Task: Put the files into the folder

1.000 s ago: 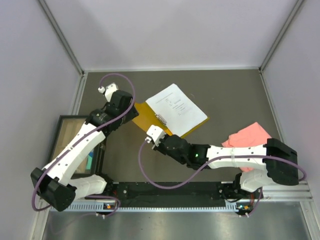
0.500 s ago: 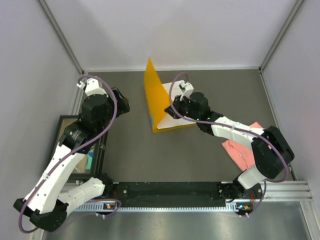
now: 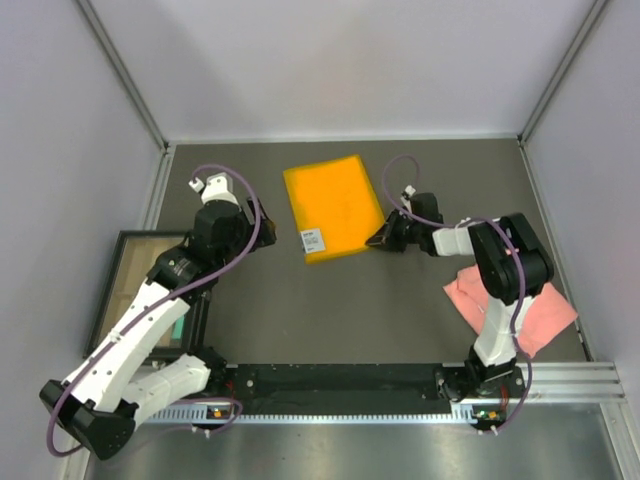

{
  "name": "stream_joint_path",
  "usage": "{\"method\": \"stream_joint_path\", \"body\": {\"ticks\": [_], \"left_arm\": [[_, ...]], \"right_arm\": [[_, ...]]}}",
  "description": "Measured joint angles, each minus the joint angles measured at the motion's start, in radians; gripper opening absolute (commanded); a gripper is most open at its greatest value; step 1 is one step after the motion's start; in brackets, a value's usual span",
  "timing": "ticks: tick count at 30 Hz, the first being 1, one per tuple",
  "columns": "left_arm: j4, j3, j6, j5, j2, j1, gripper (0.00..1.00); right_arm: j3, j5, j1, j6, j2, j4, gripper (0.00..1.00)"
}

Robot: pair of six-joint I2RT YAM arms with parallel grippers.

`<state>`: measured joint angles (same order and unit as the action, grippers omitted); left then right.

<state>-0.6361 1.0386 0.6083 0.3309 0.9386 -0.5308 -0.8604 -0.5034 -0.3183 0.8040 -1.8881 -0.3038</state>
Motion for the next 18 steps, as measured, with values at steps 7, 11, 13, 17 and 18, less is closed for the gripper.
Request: {"method": "stream_joint_path", "body": {"ticks": [7,11,13,17,18], "left_arm": [[0.029,-0.035,0.019,-0.063,0.01,0.0,0.86],[0.041,-0.029,0.015,-0.108,0.027,0.0,0.88],[0.036,-0.006,0.005,-0.126,0.04,0.0,0.89],[0.039,0.08,-0.025,-0.149,0.058,0.0,0.89],[0.037,0.104,-0.033,-0.155,0.06,0.0,0.89]], "right_arm": [[-0.12,0.04,0.0,-0.053,-0.003,0.163,0.56],[-0.14,0.069,0.0,-0.093,0.048,0.262,0.7],[-0.136,0.09,0.0,-0.122,0.105,0.347,0.73],[-0.106,0.141,0.0,-0.192,0.312,0.523,0.74],[-0.103,0.159,0.0,-0.212,0.374,0.56,0.76]]}}
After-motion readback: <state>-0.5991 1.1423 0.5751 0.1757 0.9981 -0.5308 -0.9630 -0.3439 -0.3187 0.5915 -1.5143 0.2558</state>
